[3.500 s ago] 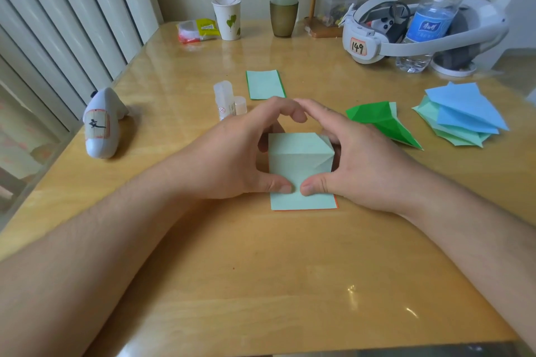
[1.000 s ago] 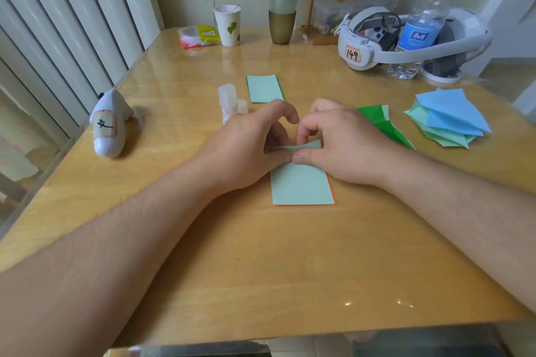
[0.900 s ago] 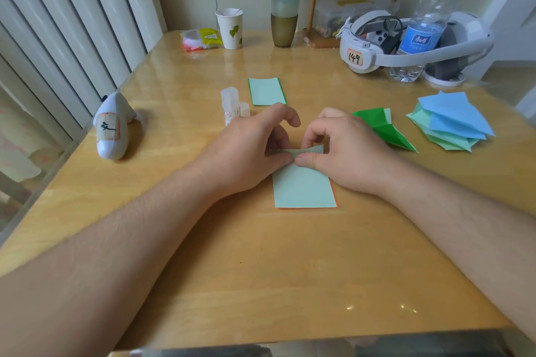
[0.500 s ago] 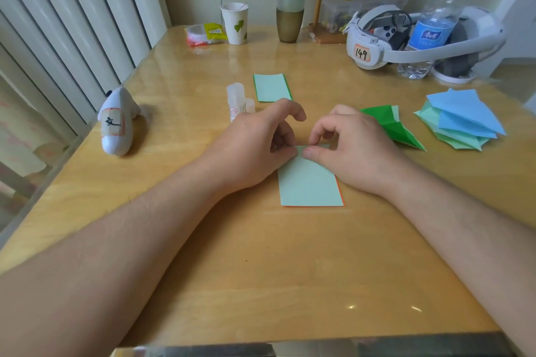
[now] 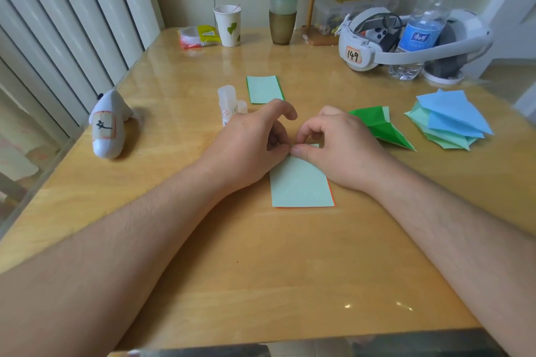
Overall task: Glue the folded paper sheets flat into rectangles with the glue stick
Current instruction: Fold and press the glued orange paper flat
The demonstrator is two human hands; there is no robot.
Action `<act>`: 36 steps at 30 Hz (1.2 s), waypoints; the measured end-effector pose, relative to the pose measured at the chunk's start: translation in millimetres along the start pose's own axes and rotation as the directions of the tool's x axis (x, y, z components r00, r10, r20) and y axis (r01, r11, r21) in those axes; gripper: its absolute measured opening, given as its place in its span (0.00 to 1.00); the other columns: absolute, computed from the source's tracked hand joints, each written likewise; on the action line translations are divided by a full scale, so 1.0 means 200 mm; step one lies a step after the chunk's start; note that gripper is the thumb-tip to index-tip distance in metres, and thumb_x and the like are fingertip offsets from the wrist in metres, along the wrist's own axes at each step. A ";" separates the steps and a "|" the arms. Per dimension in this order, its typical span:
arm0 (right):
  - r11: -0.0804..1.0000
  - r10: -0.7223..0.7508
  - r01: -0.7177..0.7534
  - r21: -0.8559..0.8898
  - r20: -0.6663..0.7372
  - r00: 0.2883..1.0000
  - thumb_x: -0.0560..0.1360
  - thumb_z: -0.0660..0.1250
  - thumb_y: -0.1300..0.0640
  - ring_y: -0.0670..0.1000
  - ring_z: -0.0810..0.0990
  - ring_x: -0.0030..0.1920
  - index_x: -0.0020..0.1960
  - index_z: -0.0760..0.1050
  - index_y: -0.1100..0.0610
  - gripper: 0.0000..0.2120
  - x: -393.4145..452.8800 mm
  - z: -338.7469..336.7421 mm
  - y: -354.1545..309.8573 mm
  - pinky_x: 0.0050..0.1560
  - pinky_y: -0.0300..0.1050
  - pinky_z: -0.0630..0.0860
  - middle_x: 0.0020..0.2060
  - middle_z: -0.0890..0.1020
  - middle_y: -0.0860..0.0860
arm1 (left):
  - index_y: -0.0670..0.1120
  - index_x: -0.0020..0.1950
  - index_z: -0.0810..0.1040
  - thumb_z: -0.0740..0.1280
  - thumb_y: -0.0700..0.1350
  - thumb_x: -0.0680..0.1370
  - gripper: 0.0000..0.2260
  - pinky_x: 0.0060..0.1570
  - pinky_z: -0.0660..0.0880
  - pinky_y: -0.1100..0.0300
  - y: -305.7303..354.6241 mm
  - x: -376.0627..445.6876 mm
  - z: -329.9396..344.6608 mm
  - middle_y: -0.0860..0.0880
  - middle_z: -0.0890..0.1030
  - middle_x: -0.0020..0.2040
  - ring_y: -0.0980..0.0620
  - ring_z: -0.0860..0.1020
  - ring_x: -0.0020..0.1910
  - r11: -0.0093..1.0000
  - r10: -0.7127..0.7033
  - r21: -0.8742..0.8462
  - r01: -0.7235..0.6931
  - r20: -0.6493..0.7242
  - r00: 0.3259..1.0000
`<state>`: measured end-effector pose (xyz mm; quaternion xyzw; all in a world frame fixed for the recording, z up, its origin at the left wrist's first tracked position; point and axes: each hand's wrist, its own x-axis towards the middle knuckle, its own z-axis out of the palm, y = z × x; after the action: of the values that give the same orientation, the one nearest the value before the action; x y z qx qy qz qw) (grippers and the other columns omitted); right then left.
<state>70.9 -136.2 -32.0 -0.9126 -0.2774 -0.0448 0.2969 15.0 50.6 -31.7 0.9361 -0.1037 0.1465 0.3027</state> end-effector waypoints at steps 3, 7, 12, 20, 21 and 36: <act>1.000 0.014 -0.014 -0.007 -0.011 1.000 0.73 0.78 0.44 0.48 0.76 0.46 0.45 0.82 0.45 0.07 0.01 0.00 0.00 0.46 0.45 0.72 0.44 0.74 0.46 | 0.53 0.65 0.73 0.71 0.42 0.77 0.18 0.43 0.72 0.72 0.00 0.01 0.01 0.57 0.84 0.44 0.62 0.78 0.43 1.000 -0.013 0.022 0.013 -0.011 1.000; 0.999 0.032 -0.033 -0.020 -0.034 0.999 0.73 0.78 0.45 0.42 0.74 0.43 0.42 0.81 0.46 0.08 0.02 0.01 0.00 0.41 0.40 0.69 0.43 0.74 0.45 | 0.53 0.66 0.73 0.70 0.41 0.78 0.18 0.43 0.73 0.68 0.01 0.01 0.01 0.57 0.83 0.44 0.60 0.78 0.43 0.999 -0.010 0.046 0.011 -0.029 1.000; 0.999 0.040 -0.041 -0.025 -0.039 0.998 0.74 0.77 0.48 0.43 0.75 0.42 0.41 0.80 0.48 0.08 0.02 0.00 -0.01 0.40 0.40 0.70 0.41 0.76 0.45 | 0.51 0.66 0.74 0.71 0.40 0.79 0.17 0.46 0.76 0.62 0.01 0.01 0.02 0.56 0.83 0.45 0.59 0.79 0.42 0.999 0.018 0.048 -0.016 -0.046 0.999; 0.995 0.085 -0.085 0.046 -0.004 0.996 0.76 0.75 0.57 0.43 0.75 0.38 0.40 0.77 0.52 0.09 0.00 -0.05 0.04 0.37 0.39 0.68 0.36 0.78 0.45 | 0.52 0.66 0.74 0.65 0.32 0.78 0.21 0.52 0.76 0.67 -0.01 -0.02 -0.02 0.56 0.83 0.52 0.61 0.80 0.48 0.999 -0.024 0.043 0.024 -0.023 0.999; 0.996 0.083 -0.083 0.039 0.000 0.997 0.77 0.74 0.58 0.43 0.75 0.38 0.41 0.77 0.52 0.09 0.01 -0.05 0.05 0.37 0.39 0.68 0.36 0.78 0.45 | 0.52 0.66 0.74 0.64 0.31 0.78 0.22 0.52 0.76 0.66 -0.01 -0.02 -0.02 0.56 0.83 0.52 0.61 0.80 0.48 0.999 -0.026 0.043 0.027 -0.022 0.999; 0.999 0.032 -0.032 0.039 -0.008 0.999 0.80 0.68 0.60 0.41 0.74 0.43 0.48 0.79 0.46 0.09 0.01 -0.05 0.06 0.40 0.30 0.65 0.43 0.76 0.46 | 0.52 0.66 0.75 0.64 0.33 0.79 0.19 0.54 0.76 0.62 -0.01 -0.02 -0.03 0.56 0.83 0.52 0.58 0.80 0.50 0.999 -0.025 0.037 0.025 -0.013 1.000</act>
<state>79.4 -148.9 -29.4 -0.9107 -0.2624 -0.0385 0.3166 10.6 55.2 -29.9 0.9418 -0.0875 0.1503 0.2878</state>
